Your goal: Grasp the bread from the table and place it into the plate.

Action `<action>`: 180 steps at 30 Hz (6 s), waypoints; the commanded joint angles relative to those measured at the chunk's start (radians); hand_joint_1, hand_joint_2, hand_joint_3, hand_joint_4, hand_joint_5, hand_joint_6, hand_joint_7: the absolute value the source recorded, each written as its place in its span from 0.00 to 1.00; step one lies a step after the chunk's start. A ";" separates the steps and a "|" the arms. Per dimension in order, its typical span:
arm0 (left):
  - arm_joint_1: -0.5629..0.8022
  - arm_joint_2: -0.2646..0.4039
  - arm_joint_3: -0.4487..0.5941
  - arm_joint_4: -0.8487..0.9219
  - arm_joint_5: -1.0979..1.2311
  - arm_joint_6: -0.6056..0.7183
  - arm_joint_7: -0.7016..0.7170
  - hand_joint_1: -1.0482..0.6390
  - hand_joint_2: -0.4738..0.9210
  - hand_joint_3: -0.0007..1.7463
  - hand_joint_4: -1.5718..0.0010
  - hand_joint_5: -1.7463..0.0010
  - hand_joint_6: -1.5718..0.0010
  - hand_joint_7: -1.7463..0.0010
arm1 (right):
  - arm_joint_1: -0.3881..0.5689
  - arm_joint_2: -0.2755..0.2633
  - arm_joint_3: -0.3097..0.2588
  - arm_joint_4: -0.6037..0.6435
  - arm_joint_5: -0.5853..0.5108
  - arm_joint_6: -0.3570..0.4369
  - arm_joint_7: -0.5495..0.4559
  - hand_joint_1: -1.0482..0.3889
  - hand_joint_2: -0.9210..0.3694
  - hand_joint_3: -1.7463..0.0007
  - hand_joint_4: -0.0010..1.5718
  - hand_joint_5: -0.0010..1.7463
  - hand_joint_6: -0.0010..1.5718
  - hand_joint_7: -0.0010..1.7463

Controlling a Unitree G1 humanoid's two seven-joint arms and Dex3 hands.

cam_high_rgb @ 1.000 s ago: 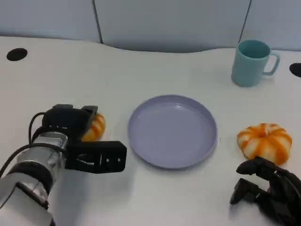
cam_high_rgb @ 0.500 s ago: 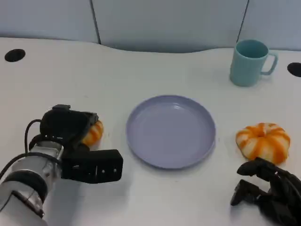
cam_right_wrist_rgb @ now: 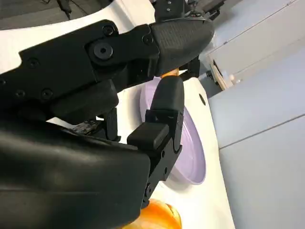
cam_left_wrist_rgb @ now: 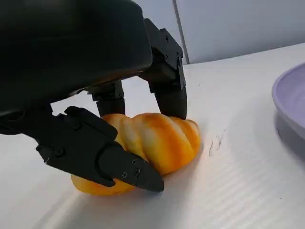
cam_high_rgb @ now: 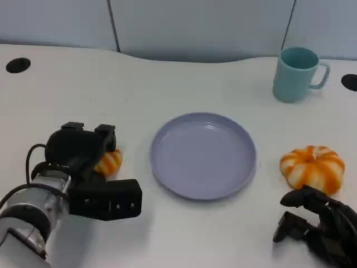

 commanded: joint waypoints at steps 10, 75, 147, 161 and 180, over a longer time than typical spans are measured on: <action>-0.034 0.054 0.036 -0.022 -0.009 -0.119 0.101 0.55 1.00 0.16 0.51 0.00 0.64 0.03 | -0.031 -0.002 0.000 0.080 -0.007 -0.017 -0.010 0.40 0.00 0.88 0.40 0.80 0.41 0.58; -0.201 -0.155 -0.083 -0.063 0.056 -0.421 -0.070 0.47 0.89 0.32 0.68 0.32 0.64 0.76 | -0.042 0.011 0.013 0.096 -0.011 -0.036 -0.019 0.39 0.00 0.88 0.40 0.80 0.43 0.55; 0.337 -0.006 0.518 -0.456 -0.789 -0.695 -0.740 0.33 1.00 0.10 0.81 0.65 0.72 0.96 | -0.060 0.001 -0.006 0.131 -0.007 -0.034 -0.001 0.39 0.00 0.90 0.41 0.79 0.42 0.56; 0.694 -0.132 0.627 -0.948 -1.192 -0.315 -0.874 0.39 1.00 0.21 0.66 0.34 0.52 0.84 | -0.075 0.003 -0.006 0.146 -0.014 -0.045 -0.002 0.40 0.00 0.89 0.40 0.80 0.41 0.57; 0.891 -0.249 0.727 -1.129 -1.234 0.014 -0.841 0.38 1.00 0.18 0.63 0.15 0.57 0.51 | -0.056 0.004 0.002 0.120 -0.012 -0.037 -0.007 0.38 0.00 0.90 0.40 0.80 0.43 0.55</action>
